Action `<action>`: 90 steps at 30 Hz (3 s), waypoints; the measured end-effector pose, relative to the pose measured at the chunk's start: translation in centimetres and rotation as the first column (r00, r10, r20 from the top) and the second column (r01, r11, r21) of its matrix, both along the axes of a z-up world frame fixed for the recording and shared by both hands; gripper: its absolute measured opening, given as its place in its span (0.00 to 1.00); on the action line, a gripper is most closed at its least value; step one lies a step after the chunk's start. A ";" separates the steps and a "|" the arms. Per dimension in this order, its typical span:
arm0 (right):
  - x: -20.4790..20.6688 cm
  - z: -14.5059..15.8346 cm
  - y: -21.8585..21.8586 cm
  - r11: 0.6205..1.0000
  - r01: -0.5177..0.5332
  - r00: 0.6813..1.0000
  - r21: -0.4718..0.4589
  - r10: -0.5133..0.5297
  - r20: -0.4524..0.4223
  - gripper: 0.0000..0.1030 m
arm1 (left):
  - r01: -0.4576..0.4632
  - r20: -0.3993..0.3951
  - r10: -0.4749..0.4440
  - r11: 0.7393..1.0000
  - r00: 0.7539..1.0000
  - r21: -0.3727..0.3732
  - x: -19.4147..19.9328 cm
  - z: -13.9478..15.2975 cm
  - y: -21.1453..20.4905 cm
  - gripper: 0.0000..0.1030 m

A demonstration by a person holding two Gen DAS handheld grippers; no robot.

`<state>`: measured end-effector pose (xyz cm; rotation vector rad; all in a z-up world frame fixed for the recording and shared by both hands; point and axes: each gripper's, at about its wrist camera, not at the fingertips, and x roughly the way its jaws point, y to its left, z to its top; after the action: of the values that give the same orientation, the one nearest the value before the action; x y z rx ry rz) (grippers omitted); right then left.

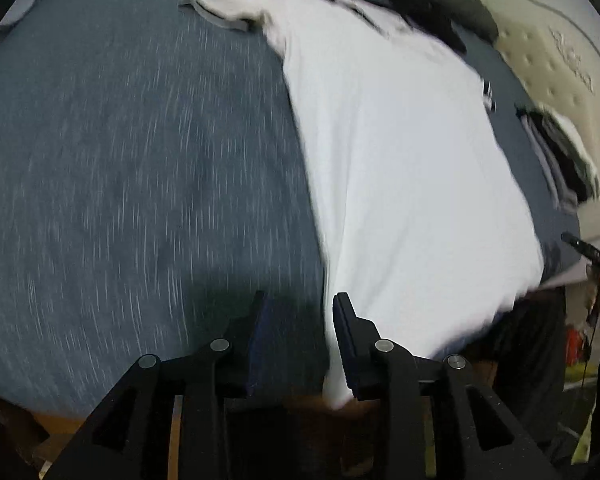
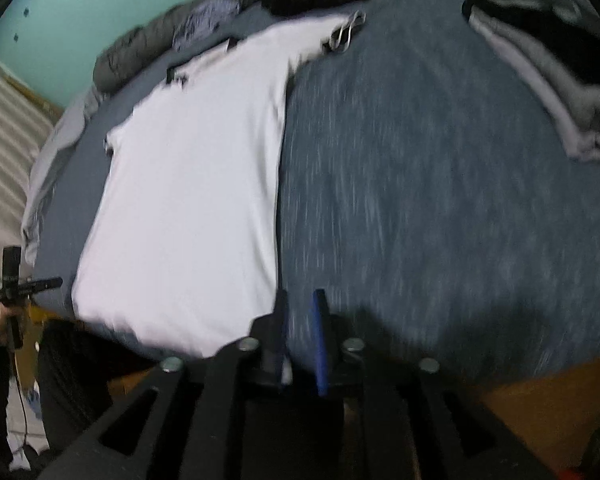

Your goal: Fold clothes

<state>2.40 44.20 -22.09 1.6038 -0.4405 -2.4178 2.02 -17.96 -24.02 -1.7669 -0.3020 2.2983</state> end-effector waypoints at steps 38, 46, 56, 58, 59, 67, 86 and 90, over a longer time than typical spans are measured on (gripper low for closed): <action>-31.9 -7.1 2.0 0.892 0.422 0.901 -0.162 -0.432 -0.031 0.25 | -0.265 -0.322 0.281 0.960 0.904 0.094 -19.1 -8.2 9.0 0.79; -31.5 -6.7 3.6 0.868 0.475 0.867 -0.144 -0.489 -0.091 0.08 | -0.245 -0.320 0.267 0.964 0.909 0.108 -18.8 -8.1 8.7 0.79; -31.1 -7.3 3.7 0.871 0.438 0.883 -0.224 -0.463 -0.078 0.30 | -0.244 -0.319 0.267 0.963 0.910 0.111 -18.7 -8.3 8.6 0.79; -31.1 -6.1 3.8 0.878 0.434 0.880 -0.201 -0.461 -0.114 0.43 | -0.244 -0.319 0.267 0.963 0.909 0.112 -18.7 -8.3 8.6 0.79; -31.2 -5.3 3.9 0.877 0.437 0.874 -0.200 -0.466 -0.138 0.49 | -0.244 -0.319 0.268 0.963 0.909 0.112 -18.7 -8.3 8.6 0.79; -35.9 -4.9 5.7 0.852 0.485 0.846 -0.197 -0.514 -0.144 0.59 | -0.236 -0.319 0.260 0.965 0.911 0.111 -18.6 -8.5 8.6 0.80; -40.5 -5.4 6.5 0.840 0.543 0.810 -0.010 -0.526 -0.259 0.02 | -0.211 -0.327 0.232 0.973 0.916 0.097 -18.5 -8.9 8.7 0.82; -40.9 -6.3 6.7 0.832 0.555 0.809 0.003 -0.539 -0.236 0.02 | -0.211 -0.327 0.232 0.973 0.916 0.098 -18.5 -9.0 8.6 0.82</action>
<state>-38.48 50.88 -28.43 1.3293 -0.8896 -3.0256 -16.45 -9.38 -32.99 -1.3341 -0.5253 2.6637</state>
